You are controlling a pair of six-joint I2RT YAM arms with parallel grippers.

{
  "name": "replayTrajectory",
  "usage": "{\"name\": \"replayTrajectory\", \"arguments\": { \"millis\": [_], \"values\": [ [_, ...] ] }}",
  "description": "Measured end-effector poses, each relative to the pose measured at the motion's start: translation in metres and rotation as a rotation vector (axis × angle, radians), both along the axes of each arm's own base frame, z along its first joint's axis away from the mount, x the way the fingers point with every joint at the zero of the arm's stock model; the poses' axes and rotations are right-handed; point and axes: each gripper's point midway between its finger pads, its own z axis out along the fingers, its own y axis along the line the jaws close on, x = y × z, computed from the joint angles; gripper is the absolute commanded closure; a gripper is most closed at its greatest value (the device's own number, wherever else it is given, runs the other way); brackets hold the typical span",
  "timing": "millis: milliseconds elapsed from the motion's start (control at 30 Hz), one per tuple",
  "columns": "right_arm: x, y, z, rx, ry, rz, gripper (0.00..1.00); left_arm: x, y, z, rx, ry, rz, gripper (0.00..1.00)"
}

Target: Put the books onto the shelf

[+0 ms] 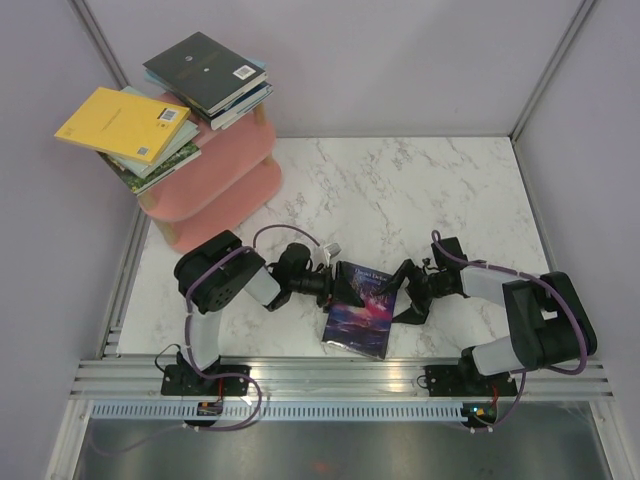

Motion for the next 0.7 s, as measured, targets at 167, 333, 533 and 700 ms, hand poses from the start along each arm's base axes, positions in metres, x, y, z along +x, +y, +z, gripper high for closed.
{"name": "replayTrajectory", "arguments": {
  "millis": [167, 333, 533, 700],
  "values": [
    [-0.001, 0.002, 0.0, 0.013, 0.001, 0.008, 0.12, -0.003, 0.0, -0.001, 0.006, 0.023, 0.001, 0.51],
    [-0.001, 0.003, 0.001, 0.008, 0.001, 0.019, 0.12, -0.004, 0.004, 0.011, 0.033, 0.016, 0.02, 0.98],
    [0.005, 0.001, 0.006, -0.04, -0.055, 0.061, 0.1, -0.002, 0.017, 0.03, 0.149, -0.032, 0.052, 0.98],
    [0.036, -0.012, 0.025, -0.157, -0.239, 0.082, 0.06, 0.007, 0.027, 0.063, 0.24, -0.099, 0.097, 0.98]
  ]
}}
